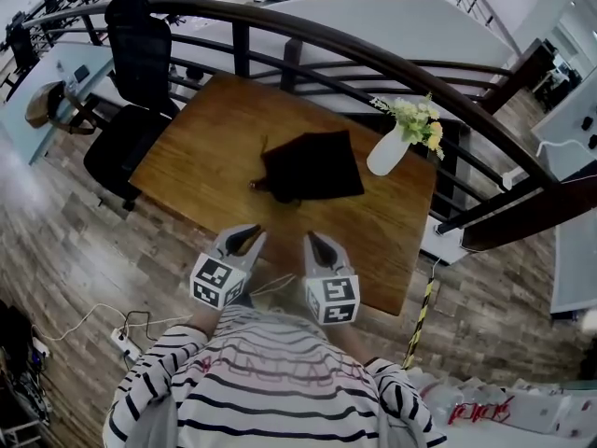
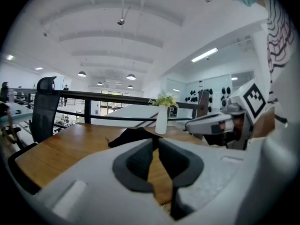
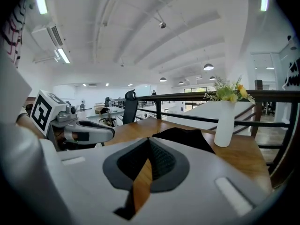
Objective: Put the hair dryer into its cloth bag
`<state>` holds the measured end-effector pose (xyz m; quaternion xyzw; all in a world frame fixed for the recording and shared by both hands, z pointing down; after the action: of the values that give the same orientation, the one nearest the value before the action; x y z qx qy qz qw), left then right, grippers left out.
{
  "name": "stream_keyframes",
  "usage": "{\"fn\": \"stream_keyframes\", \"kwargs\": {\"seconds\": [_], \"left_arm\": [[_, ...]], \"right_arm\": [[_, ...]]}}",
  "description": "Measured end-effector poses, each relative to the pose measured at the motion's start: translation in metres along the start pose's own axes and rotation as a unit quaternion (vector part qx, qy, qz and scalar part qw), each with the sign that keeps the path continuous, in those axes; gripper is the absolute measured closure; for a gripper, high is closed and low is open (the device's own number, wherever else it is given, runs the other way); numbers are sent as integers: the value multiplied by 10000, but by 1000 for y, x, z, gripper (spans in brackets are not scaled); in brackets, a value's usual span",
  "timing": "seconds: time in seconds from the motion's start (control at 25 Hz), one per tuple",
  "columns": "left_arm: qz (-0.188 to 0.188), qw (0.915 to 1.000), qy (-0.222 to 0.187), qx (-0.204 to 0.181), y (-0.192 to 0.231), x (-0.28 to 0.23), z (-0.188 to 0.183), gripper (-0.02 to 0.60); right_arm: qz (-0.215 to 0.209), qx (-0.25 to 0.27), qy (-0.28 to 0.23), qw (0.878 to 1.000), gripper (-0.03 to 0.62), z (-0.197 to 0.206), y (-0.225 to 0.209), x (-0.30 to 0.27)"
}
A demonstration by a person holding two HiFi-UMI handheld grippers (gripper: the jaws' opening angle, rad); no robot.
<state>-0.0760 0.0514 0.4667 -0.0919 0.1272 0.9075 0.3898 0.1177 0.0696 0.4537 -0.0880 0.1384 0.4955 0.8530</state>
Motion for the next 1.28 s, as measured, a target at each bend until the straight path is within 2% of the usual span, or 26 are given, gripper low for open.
{"fn": "stream_keyframes", "kwargs": {"seconds": [0.08, 0.12, 0.48, 1.28], "left_arm": [[-43, 10000, -4, 10, -2, 4, 3, 575], [-65, 10000, -5, 22, -3, 6, 5, 578], [-220, 9994, 52, 247, -5, 20, 19, 578], [-142, 9993, 132, 308, -2, 15, 20, 578]], "right_arm": [[-19, -40, 26, 10000, 594, 3, 2, 4], [-28, -61, 44, 10000, 594, 5, 3, 6], [-107, -124, 241, 9996, 594, 19, 12, 15], [-9, -136, 213, 9997, 594, 14, 6, 8]]}}
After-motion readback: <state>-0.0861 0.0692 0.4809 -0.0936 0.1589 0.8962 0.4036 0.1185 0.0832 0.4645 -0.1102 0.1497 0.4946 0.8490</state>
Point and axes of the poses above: the fingertips, and each gripper's own axes: x backward along the fingers, y to its left, z out of its underside, the point moved 9 cm from there along x, backward along the fingers, and after that the axes turned 4 degrees about x, right-handed, at the moved point
